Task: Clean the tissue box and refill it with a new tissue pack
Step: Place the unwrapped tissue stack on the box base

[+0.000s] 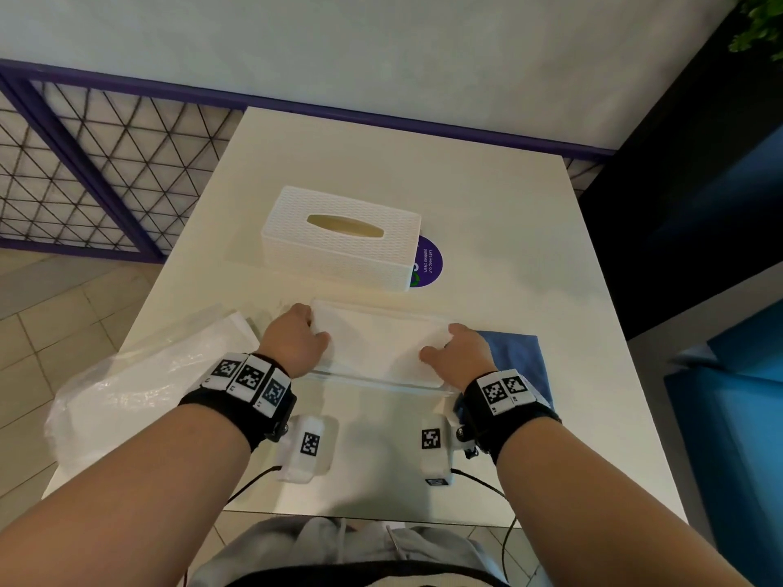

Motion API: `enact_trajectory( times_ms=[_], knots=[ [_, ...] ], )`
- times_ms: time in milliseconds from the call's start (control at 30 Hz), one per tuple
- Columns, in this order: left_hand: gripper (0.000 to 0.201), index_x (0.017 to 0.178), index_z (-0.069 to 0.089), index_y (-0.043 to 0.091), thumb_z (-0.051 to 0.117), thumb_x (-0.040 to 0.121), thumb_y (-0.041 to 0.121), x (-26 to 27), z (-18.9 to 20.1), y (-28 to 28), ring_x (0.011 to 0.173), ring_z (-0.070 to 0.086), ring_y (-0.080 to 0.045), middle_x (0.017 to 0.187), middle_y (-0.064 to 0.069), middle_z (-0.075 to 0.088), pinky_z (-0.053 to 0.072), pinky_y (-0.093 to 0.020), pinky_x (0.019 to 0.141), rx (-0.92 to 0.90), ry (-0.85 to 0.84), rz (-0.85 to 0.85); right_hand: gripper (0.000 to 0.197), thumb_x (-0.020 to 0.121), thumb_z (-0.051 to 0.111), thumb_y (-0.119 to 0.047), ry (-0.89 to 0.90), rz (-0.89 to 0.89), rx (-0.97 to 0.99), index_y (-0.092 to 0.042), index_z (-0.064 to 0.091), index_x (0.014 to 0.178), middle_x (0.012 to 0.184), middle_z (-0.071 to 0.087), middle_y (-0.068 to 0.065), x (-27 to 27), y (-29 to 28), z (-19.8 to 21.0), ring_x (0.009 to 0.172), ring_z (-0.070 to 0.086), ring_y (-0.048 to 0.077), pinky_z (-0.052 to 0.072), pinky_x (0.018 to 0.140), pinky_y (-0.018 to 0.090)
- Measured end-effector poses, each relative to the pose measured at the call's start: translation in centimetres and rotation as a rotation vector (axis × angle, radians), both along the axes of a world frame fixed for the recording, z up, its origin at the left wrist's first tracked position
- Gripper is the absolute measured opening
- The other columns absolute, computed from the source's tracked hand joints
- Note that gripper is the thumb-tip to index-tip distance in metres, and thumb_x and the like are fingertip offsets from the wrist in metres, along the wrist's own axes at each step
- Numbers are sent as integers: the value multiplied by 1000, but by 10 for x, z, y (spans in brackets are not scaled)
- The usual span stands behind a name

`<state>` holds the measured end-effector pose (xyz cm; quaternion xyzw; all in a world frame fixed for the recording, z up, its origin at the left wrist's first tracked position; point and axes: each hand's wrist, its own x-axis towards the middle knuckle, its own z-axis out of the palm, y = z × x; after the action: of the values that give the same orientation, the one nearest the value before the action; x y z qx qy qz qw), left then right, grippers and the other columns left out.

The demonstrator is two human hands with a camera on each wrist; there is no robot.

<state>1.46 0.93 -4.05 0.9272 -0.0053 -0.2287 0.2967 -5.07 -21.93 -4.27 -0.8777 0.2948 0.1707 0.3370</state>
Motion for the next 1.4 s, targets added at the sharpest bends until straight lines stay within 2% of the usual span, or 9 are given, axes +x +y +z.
enact_trajectory(
  times_ms=[133, 233, 300, 467, 600, 800, 1100, 1300, 1400],
  knots=[
    [40, 133, 47, 10, 51, 93, 15, -5, 28, 14, 111, 58, -21, 125, -5, 60, 41, -27, 92, -138, -148, 31, 57, 84, 56, -30, -115, 66, -134, -17, 41, 137, 131, 45, 8, 5, 13, 18, 116, 54, 27, 48, 97, 39],
    [29, 119, 59, 16, 50, 92, 8, -12, 53, 48, 95, 60, -10, 109, 2, 65, 40, -21, 82, -255, -349, 144, 42, 85, 57, -26, -215, 219, -84, -18, 52, 126, 120, 53, 5, 21, 46, 34, 105, 58, 20, 45, 91, 27],
    [30, 119, 59, 19, 55, 90, 11, -18, 59, 81, 102, 60, -12, 114, 2, 62, 41, -23, 85, -227, -378, 166, 35, 86, 55, -21, -234, 399, -40, -17, 57, 121, 116, 58, 4, 32, 79, 42, 98, 57, 17, 40, 87, 23],
    [107, 147, 19, 37, 76, 60, 62, -44, 37, 158, 142, 23, -22, 156, 2, 19, 21, -50, 113, 344, -115, -60, 35, 90, 47, -10, -205, 662, 48, -14, 61, 121, 128, 59, 7, 54, 162, 36, 118, 56, 23, 41, 104, 29],
    [125, 147, 0, 47, 62, 45, 87, -60, 10, 184, 147, -4, -24, 161, 2, -5, -1, -61, 114, 468, -52, -92, 37, 94, 42, -11, -189, 651, 10, -14, 56, 127, 134, 56, 8, 73, 204, 27, 122, 53, 27, 41, 106, 35],
    [120, 146, 0, 48, 60, 50, 86, -72, -3, 191, 146, 7, -26, 160, 1, -5, 15, -62, 112, 458, -21, -37, 50, 92, 41, -52, 95, 736, -174, -7, 62, 98, 102, 66, 14, 84, 234, 14, 102, 63, 34, 49, 89, 38],
    [113, 145, 1, 41, 59, 57, 81, -83, -12, 192, 143, 12, -33, 159, -8, 2, 23, -62, 107, 469, 5, 79, 53, 79, 61, -49, 35, 774, -217, -20, 52, 122, 125, 57, 1, 81, 265, 27, 121, 48, 31, 34, 103, 49],
    [112, 146, 0, 39, 60, 60, 77, -82, -7, 189, 144, 10, -33, 159, -9, 2, 22, -61, 108, 472, 29, 90, 33, 81, 55, -41, -175, 1008, -578, -24, 63, 108, 112, 54, -1, 72, 275, 41, 114, 40, 27, 28, 95, 50],
    [112, 146, 2, 39, 61, 60, 76, -82, -7, 187, 143, 12, -34, 159, -9, 3, 22, -61, 108, 475, 19, 107, 30, 82, 54, -36, -219, 1073, -562, -21, 60, 107, 101, 60, -1, 65, 278, 44, 109, 47, 25, 27, 95, 49]
  ],
)
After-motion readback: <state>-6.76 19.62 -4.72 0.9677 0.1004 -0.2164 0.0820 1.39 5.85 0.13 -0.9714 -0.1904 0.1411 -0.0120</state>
